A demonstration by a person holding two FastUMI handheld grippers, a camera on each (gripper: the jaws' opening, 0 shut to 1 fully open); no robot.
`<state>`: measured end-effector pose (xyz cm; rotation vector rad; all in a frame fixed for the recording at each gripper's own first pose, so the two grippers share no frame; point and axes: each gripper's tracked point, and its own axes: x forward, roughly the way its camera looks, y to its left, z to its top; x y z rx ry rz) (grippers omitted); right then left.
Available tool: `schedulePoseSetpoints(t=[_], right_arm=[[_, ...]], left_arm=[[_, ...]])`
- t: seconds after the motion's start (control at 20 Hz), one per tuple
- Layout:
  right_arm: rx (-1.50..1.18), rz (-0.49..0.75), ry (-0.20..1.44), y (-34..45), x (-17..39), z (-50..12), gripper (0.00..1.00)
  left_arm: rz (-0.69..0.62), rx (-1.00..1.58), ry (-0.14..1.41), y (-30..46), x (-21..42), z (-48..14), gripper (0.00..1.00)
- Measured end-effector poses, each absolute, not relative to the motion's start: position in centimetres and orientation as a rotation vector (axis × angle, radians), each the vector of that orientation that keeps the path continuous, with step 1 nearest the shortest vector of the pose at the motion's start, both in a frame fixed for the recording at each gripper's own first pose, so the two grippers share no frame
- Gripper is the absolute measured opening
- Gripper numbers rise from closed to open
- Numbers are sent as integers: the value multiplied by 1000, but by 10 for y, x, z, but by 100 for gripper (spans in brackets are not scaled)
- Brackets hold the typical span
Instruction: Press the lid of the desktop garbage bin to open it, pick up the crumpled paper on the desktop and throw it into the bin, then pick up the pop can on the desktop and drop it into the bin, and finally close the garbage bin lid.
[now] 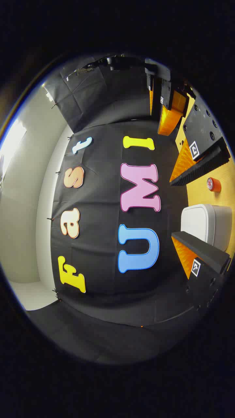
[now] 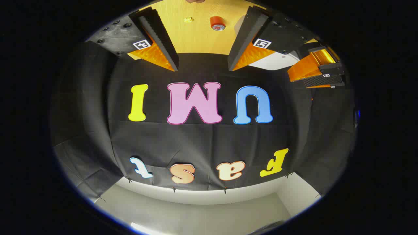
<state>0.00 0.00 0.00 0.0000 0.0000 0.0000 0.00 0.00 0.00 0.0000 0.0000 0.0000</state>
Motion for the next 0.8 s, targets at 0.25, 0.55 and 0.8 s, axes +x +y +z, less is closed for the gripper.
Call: schedulePoseSetpoints(t=[0.25, 0.55, 0.8], right_arm=[[10, 31, 26, 8, 1, 2, 97], [46, 55, 59, 15, 9, -7, 97], [65, 101, 10, 31, 6, 5, 97]], left_arm=[[45, 25, 2, 13, -12, 14, 94], [110, 85, -47, 26, -33, 38, 94], [134, 68, -37, 31, -47, 39, 94]])
